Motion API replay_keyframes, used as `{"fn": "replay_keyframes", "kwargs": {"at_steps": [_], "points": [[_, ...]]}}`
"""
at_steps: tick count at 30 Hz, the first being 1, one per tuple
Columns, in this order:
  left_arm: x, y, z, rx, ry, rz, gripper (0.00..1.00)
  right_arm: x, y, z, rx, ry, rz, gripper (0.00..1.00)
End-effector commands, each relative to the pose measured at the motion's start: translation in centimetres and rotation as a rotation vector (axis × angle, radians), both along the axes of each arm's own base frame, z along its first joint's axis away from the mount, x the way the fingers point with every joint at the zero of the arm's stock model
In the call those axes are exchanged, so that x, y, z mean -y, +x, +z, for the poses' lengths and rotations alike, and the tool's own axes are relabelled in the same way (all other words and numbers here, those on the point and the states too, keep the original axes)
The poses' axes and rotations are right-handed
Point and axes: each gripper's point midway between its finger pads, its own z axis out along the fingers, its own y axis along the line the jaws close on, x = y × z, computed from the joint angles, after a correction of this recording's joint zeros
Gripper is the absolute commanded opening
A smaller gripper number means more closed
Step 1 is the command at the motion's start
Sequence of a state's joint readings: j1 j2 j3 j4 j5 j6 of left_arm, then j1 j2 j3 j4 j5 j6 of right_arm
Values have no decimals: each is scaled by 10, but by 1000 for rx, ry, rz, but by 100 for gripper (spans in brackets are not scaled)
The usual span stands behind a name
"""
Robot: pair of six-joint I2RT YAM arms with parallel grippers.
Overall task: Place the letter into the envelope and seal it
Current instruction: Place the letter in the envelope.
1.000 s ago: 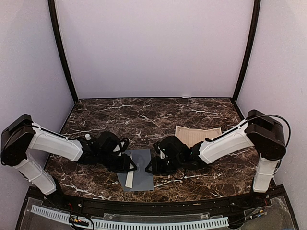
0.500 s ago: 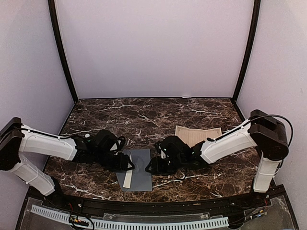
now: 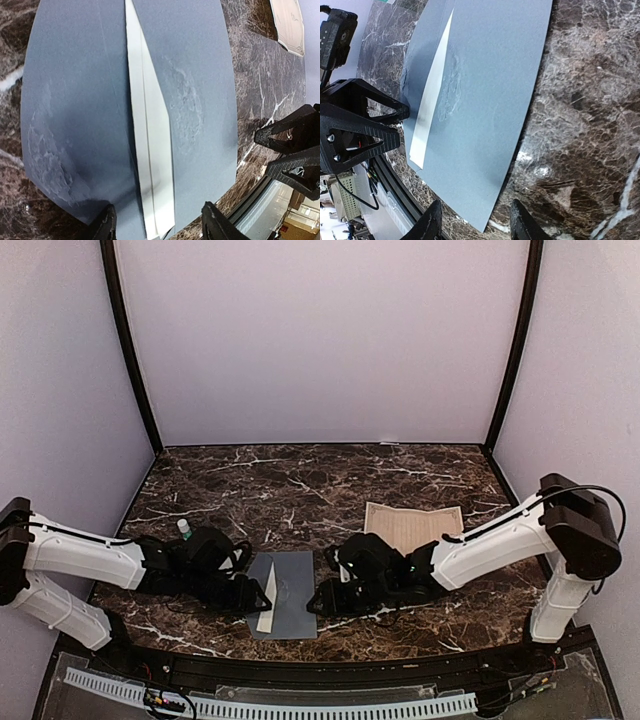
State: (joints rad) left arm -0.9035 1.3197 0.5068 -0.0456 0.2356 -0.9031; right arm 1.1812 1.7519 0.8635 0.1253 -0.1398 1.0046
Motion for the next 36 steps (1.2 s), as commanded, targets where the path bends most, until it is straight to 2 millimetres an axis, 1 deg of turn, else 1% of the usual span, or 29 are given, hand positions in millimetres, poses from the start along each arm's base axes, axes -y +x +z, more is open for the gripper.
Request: {"fn": "replay_keyframes", "kwargs": {"at_steps": [1, 6, 13, 26, 36], "points": [[3, -8, 3, -7, -31, -4, 57, -5, -11, 4, -13, 20, 5, 42], [5, -13, 1, -5, -29, -24, 56, -11, -14, 3, -13, 19, 6, 41], [5, -17, -2, -10, -18, -32, 53, -7, -17, -1, -20, -4, -16, 41], [6, -22, -8, -24, -8, -39, 46, -16, -23, -14, -45, -24, 5, 39], [5, -26, -19, -45, 22, -53, 39, -21, -25, -13, -42, -22, 15, 37]]}}
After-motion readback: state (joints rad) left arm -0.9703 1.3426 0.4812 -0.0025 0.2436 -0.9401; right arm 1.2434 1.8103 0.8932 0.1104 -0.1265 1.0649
